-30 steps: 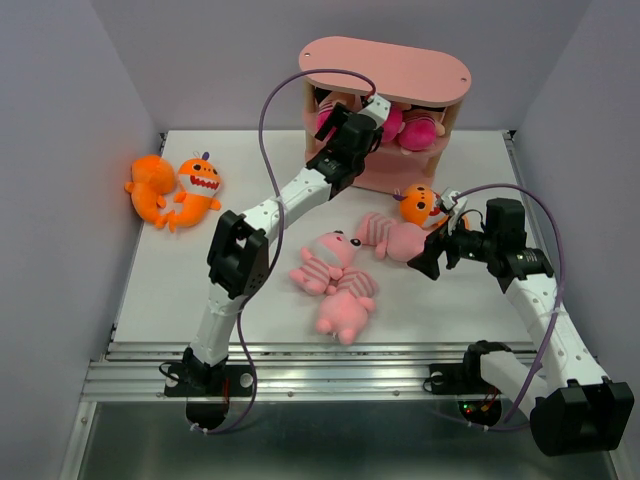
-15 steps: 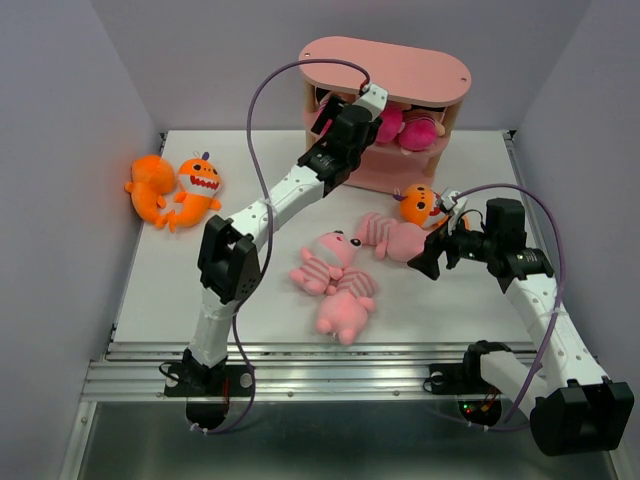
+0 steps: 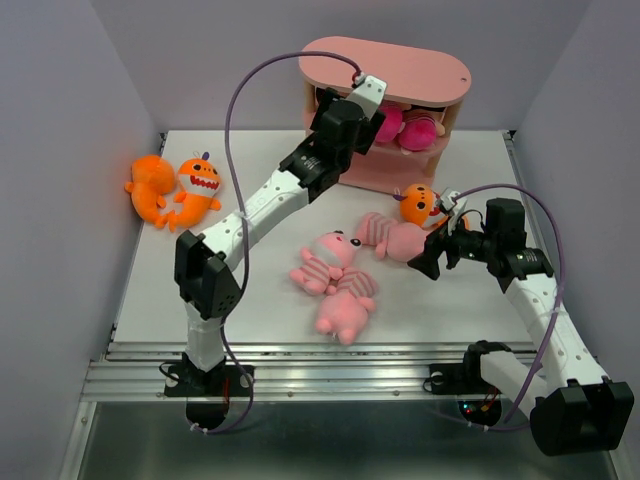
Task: Place and organize the stuffed toys onto the shelf
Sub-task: Place the stuffed toy onto shelf
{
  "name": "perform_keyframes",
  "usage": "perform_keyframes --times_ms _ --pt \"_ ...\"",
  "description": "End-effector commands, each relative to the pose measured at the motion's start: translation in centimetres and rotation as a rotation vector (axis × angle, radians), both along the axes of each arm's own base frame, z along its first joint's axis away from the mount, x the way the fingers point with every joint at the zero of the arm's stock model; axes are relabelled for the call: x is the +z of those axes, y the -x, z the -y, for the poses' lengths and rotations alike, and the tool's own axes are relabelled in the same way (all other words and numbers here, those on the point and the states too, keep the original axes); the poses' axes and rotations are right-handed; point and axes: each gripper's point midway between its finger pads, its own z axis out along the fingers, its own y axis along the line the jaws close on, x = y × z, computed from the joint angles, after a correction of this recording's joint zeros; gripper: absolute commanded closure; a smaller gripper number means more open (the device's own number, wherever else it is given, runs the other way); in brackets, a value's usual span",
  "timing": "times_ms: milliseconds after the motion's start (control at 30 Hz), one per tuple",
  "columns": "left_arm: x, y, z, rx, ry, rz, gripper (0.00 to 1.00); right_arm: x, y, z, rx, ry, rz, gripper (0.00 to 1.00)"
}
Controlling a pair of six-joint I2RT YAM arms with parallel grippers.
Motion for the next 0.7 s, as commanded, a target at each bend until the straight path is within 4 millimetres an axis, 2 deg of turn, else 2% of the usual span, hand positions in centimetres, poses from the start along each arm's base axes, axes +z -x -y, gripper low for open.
perform_keyframes --times_ms 0,33,100,133,167,200,233,267,333,367,400,433,467,500,533,567,600,633,667 --pt "8.0 4.1 -0.9 -0.084 0.177 0.103 0.10 0.3 -0.3 0.0 0.017 0.002 0.056 0.00" --pt "9.5 5.3 -1.3 -0.098 0.204 0.119 0.09 0.3 -0.3 0.0 0.019 0.001 0.056 0.00" --pt "9.6 6.4 -1.5 -0.126 0.228 0.102 0.08 0.3 -0.3 0.0 0.022 0.005 0.060 0.00" --pt "10.8 7.4 -2.4 -0.131 0.254 0.116 0.08 0.3 -0.2 0.1 0.022 0.005 0.059 0.00" --pt "9.7 7.9 -2.7 -0.135 0.240 0.090 0.09 0.3 -0.2 0.0 0.025 0.006 0.062 0.00" --pt "10.9 9.2 -3.8 -0.136 0.272 0.101 0.08 0.3 -0.2 0.0 0.026 0.006 0.065 0.00" --pt "10.5 9.7 -4.3 -0.137 0.271 0.091 0.08 0.3 -0.1 0.0 0.033 0.009 0.070 0.00" --pt "7.9 10.2 -4.7 -0.134 0.243 0.049 0.08 0.2 0.0 0.0 0.040 0.010 0.071 0.00" --pt "6.6 11.5 -6.1 -0.124 0.252 0.029 0.08 0.4 0.4 -0.2 0.060 0.005 0.080 0.00" --pt "7.9 13.2 -7.8 -0.126 0.285 0.063 0.07 0.5 0.5 -0.2 0.069 0.007 0.089 0.00" --pt "6.1 14.8 -9.3 -0.124 0.274 0.049 0.07 0.5 0.7 -0.3 0.080 0.005 0.094 0.00" --pt "5.1 15.5 -10.2 -0.119 0.272 0.044 0.06 0.5 0.7 -0.3 0.083 0.007 0.097 0.00" --pt "1.7 16.1 -11.0 -0.108 0.239 0.006 0.06 0.5 0.7 -0.3 0.088 0.012 0.103 0.00" --pt "1.0 16.9 -11.8 -0.108 0.238 0.004 0.06 0.3 0.7 -0.3 0.087 0.013 0.094 0.00" --pt "1.8 18.5 -13.3 -0.116 0.273 0.040 0.04 0.4 0.5 -0.2 0.087 0.025 0.099 0.00" --pt "1.4 19.2 -14.0 -0.119 0.282 0.048 0.03 0.4 0.4 -0.1 0.085 0.030 0.093 0.00" --pt "-1.5 19.8 -14.5 -0.114 0.257 0.013 0.02 0.2 0.3 0.2 0.070 0.049 0.075 0.00" --pt "-0.5 20.9 -15.6 -0.118 0.309 0.062 0.01 1.0 -0.1 0.4 0.057 0.060 0.087 0.00" --pt "-2.1 21.2 -15.9 -0.117 0.324 0.054 0.01 1.1 -0.5 0.6 0.041 0.065 0.070 0.00"
